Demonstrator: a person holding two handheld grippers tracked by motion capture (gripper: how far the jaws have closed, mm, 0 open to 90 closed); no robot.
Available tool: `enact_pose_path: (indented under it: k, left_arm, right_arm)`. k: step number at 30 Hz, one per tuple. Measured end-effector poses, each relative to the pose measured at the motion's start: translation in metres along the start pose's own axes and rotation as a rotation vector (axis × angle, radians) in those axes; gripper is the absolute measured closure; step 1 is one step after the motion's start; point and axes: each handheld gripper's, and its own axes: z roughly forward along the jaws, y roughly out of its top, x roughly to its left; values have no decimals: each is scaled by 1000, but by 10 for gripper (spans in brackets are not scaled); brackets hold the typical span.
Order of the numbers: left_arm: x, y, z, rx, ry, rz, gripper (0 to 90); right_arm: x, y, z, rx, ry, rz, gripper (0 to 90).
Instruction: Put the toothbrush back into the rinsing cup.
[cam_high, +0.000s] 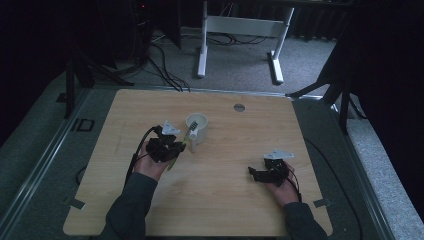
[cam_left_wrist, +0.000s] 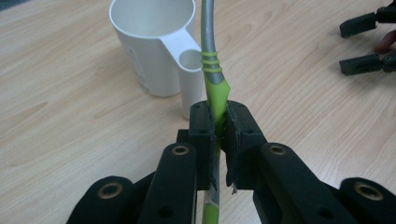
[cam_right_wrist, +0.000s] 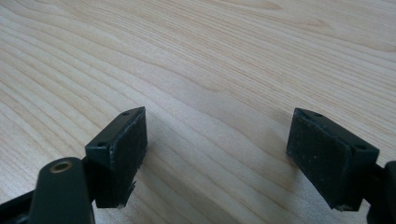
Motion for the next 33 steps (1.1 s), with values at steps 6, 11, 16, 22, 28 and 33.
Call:
enact_pose_path:
  k: [6, 11, 16, 22, 28, 33]
  left_arm:
    - [1, 2, 1, -25, 7, 5, 826]
    - [2, 3, 1, -47, 13, -1, 825]
    - [3, 3, -1, -81, 12, -18, 825]
    - [2, 4, -1, -128, 30, -14, 825]
    - [2, 5, 1, -141, 35, -15, 825]
    - [3, 6, 1, -157, 37, -18, 825]
  right_arm:
    - [0, 0, 0, 0, 0, 0, 199]
    - [0, 0, 0, 1, 1, 1, 199]
    - [0, 0, 0, 1, 1, 1, 199]
    - [0, 0, 0, 0, 0, 0, 199]
    - [0, 0, 0, -1, 0, -1, 199]
    - [0, 0, 0, 0, 0, 0, 199]
